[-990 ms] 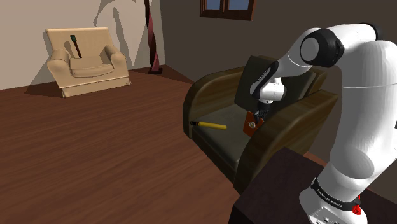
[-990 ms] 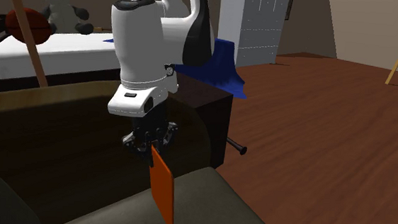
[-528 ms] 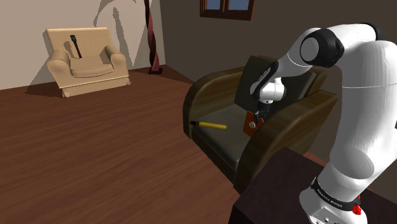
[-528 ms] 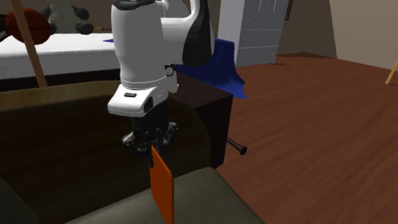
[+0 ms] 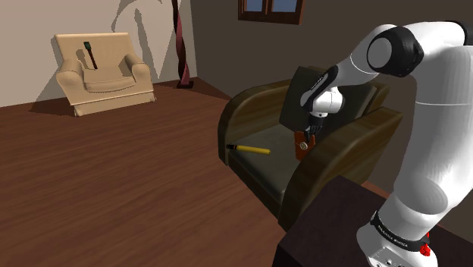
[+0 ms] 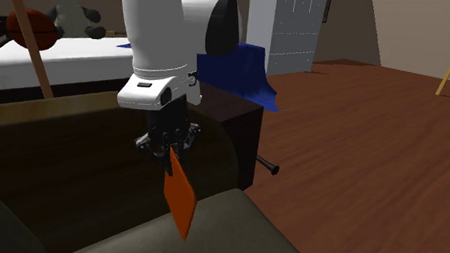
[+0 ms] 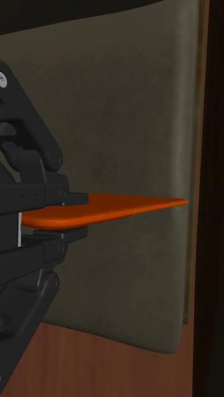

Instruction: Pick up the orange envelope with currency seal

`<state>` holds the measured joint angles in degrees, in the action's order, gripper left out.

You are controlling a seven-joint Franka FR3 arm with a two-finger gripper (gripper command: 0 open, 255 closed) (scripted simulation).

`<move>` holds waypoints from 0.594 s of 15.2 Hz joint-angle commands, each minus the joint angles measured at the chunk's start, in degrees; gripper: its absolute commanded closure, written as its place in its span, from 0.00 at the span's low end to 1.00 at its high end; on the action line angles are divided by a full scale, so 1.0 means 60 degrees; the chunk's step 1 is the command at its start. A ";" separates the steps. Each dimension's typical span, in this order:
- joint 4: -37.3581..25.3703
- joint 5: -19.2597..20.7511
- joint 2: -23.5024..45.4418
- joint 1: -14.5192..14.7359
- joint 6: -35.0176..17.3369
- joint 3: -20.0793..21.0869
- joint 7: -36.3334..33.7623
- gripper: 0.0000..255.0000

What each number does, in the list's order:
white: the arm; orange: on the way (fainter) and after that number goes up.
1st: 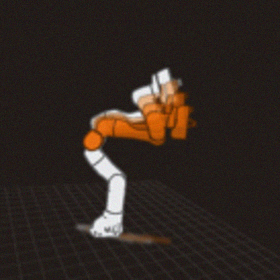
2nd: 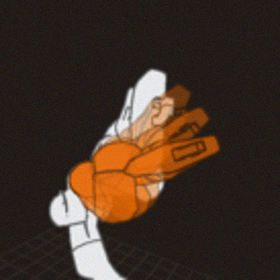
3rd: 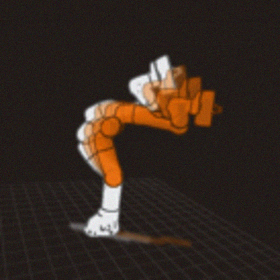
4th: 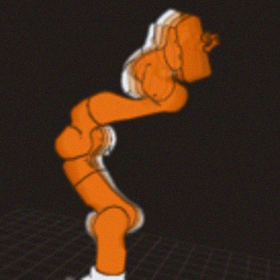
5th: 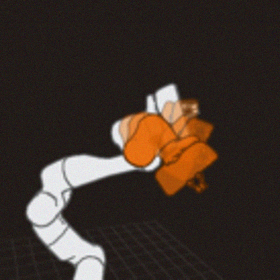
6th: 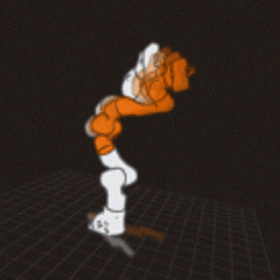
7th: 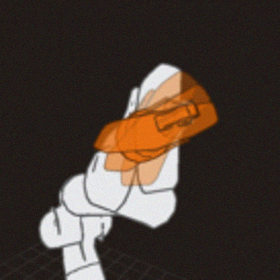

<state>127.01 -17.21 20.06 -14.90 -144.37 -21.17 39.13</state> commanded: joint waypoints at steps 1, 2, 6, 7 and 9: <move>-0.0004 0.0172 -0.0225 0.0076 0.0210 -0.0096 -0.0137 1.00; -0.0006 0.0254 -0.0334 0.0107 0.0310 -0.0140 -0.0197 1.00; -0.0034 0.0577 -0.0762 0.0218 0.0721 -0.0297 -0.0436 1.00; -0.0047 0.0656 -0.0866 0.0242 0.0826 -0.0331 -0.0494 1.00; -0.0049 0.0669 -0.0882 0.0245 0.0842 -0.0335 -0.0503 1.00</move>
